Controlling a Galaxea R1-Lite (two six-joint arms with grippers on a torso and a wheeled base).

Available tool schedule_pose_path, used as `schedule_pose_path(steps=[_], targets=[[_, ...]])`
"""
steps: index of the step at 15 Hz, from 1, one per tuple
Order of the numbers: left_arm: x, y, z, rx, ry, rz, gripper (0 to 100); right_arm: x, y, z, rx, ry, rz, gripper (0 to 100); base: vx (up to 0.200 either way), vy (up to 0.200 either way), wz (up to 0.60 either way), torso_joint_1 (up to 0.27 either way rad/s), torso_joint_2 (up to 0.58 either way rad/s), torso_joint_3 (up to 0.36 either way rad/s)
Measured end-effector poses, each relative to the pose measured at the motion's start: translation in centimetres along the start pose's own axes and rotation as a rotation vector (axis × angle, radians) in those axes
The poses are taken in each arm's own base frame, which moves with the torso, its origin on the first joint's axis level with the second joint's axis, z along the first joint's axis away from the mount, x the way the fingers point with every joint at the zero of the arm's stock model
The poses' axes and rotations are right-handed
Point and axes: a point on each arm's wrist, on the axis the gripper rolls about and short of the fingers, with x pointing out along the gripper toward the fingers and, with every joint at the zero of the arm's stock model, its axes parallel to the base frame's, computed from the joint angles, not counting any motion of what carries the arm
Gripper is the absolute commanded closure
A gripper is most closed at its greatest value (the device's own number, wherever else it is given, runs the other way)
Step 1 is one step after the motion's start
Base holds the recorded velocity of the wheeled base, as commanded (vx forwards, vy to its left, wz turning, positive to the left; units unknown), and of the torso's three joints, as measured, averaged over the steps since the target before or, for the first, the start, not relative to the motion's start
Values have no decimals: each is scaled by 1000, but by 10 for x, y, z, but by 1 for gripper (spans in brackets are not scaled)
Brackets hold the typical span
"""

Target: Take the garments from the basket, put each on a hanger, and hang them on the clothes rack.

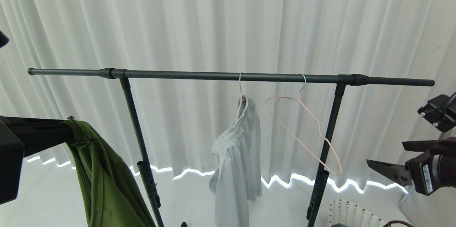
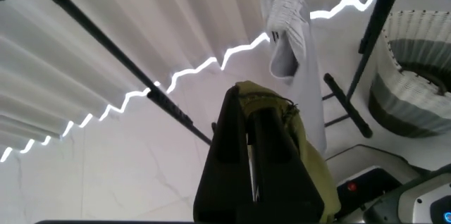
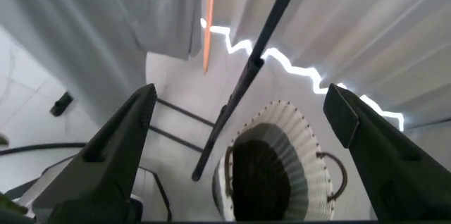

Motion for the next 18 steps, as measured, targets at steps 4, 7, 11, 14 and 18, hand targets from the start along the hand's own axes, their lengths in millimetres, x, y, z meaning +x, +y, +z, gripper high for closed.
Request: schedule_pose_path(steps=[4, 7, 11, 14, 18], targets=[[1, 2, -1, -8, 9, 16, 100, 11, 3, 4, -9, 26, 14, 0, 200, 0, 0, 1, 6, -1], [2, 1, -2, -7, 14, 16, 100, 18, 8, 8, 2, 40, 36, 0, 67, 0, 0, -6, 1, 1], [7, 0, -4, -4, -8, 18, 100, 29, 12, 15, 6, 64, 47, 0, 0, 0, 0, 0, 0, 0], [8, -1, -8, 17, -2, 15, 100, 38, 18, 17, 29, 114, 65, 0, 0, 0, 0, 0, 0, 0], [7, -1, -15, 21, 6, 14, 100, 73, 31, 28, 65, 196, 75, 0, 0, 0, 0, 0, 0, 0]])
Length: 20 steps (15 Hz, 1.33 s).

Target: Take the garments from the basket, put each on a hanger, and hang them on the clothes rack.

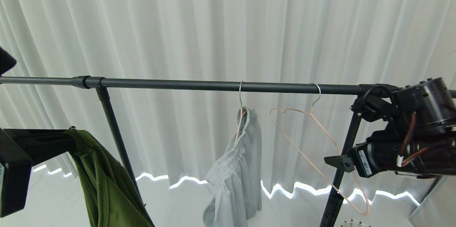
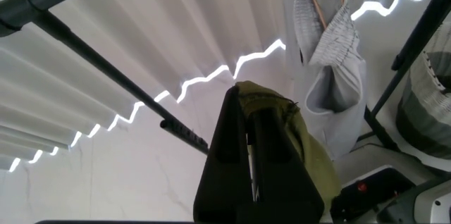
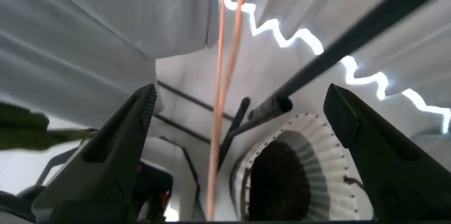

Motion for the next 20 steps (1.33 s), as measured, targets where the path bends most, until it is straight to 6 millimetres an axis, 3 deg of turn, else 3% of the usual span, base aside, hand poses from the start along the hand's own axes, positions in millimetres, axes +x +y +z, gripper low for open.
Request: schedule_pose_path(steps=[4, 8, 9, 16, 20], targets=[[-4, 1, -2, 14, -11, 1, 100, 39, 7, 15, 43, 60, -13, 0, 0, 0, 0, 0, 0, 0], [-6, 2, -3, 20, -17, 2, 100, 56, 8, 11, 71, 121, -31, 0, 0, 0, 0, 0, 0, 0], [-6, 2, -3, 20, -18, 2, 100, 58, 8, 11, 78, 127, -33, 100, 0, 0, 0, 0, 0, 0], [-7, 2, -3, 18, -20, 3, 100, 60, 7, 9, 85, 133, -54, 100, 0, 0, 0, 0, 0, 0], [-9, 2, -4, 18, -25, 3, 100, 51, 8, 11, 92, 104, -70, 100, 0, 0, 0, 0, 0, 0]])
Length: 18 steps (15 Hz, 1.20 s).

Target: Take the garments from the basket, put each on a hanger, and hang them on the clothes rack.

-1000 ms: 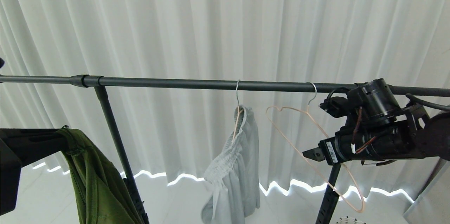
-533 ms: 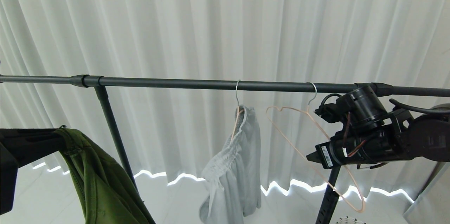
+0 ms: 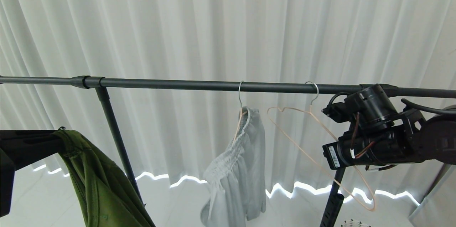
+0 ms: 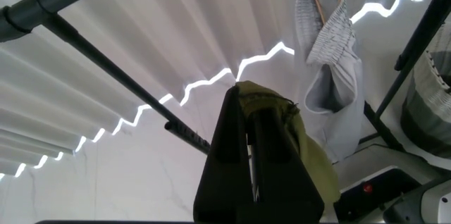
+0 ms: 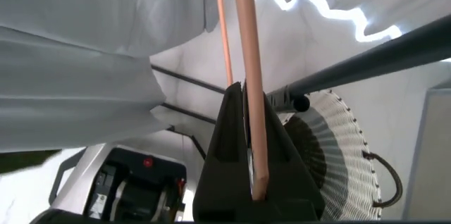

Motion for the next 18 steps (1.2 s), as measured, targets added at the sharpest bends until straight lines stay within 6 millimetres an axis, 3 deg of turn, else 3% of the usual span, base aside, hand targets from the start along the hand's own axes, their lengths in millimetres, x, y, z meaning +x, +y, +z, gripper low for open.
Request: schedule_pose_path(steps=[4, 7, 13, 18], targets=[[-4, 1, -2, -2, -14, 2, 100, -28, -1, 2, 2, -84, -32, 100, 0, 0, 0, 0, 0, 0], [-6, 1, -5, 0, -11, 3, 100, -47, -4, -7, -8, -80, -56, 100, 0, 0, 0, 0, 0, 0], [-6, 1, -10, 18, -4, 3, 100, -89, -16, -46, -39, -62, -88, 100, -200, 0, 0, 6, 3, 6], [-5, 0, -12, 19, 4, 3, 100, -105, -26, -72, -42, -77, -94, 100, -200, 0, 0, 1, 2, 3]])
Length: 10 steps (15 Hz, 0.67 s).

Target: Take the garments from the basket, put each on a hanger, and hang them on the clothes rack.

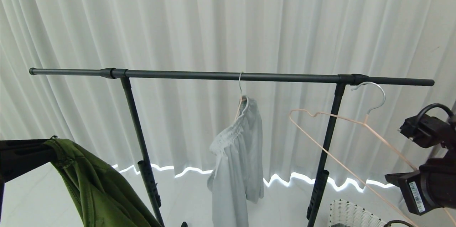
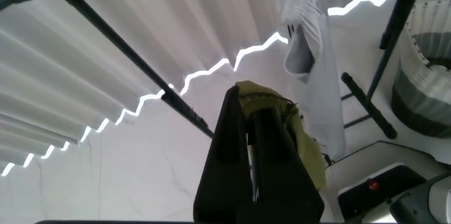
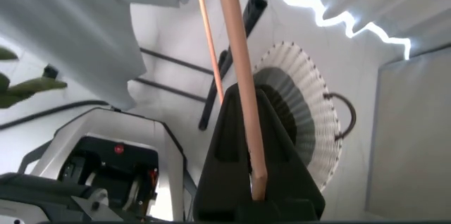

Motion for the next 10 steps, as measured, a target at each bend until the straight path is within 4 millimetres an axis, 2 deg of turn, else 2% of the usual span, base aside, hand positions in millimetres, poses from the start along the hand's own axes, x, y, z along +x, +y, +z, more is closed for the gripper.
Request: schedule_pose_path(steps=[4, 10], targets=[[2, -1, -3, 5, 13, -2, 100, -8, -1, -5, -14, -23, 18, 100, -200, 0, 0, 4, 5, 1], [3, -2, -7, 40, 20, -4, 100, -12, 2, -7, -30, -34, 40, 100, 0, 0, 0, 0, 0, 0]])
